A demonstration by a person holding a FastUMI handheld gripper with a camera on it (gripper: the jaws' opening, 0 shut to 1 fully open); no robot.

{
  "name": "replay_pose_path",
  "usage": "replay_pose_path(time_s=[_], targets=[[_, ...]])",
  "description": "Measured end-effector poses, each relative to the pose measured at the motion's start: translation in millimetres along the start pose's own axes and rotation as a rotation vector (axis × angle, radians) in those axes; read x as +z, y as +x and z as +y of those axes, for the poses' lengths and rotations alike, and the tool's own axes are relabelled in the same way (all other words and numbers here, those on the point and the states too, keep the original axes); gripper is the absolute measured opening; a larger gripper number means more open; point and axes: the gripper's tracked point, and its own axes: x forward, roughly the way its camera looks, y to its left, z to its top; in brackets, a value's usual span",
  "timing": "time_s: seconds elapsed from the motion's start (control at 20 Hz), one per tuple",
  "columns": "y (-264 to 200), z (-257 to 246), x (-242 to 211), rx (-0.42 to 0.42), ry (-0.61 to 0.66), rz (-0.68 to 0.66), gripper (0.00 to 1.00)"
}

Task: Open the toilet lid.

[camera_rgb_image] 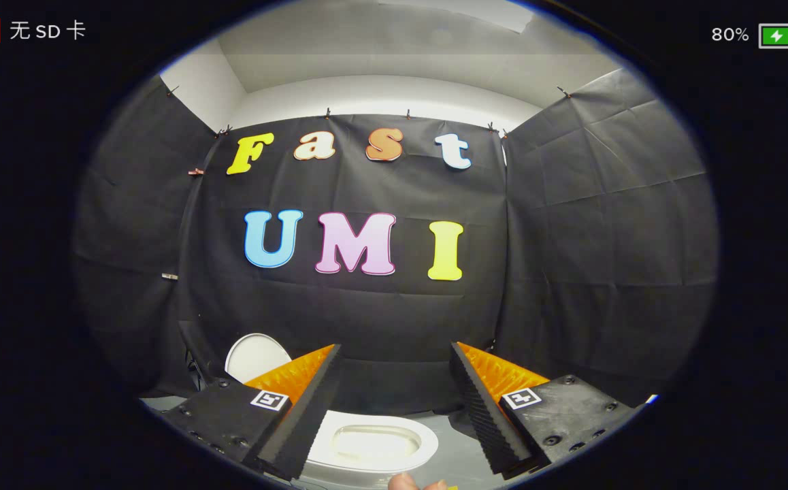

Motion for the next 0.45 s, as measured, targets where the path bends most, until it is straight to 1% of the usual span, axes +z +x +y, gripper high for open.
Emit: replay_pose_path(time_s=[0.45], targets=[[-4.5, 3.1, -5.0, 0.000, -0.013, 0.008, 0.98]])
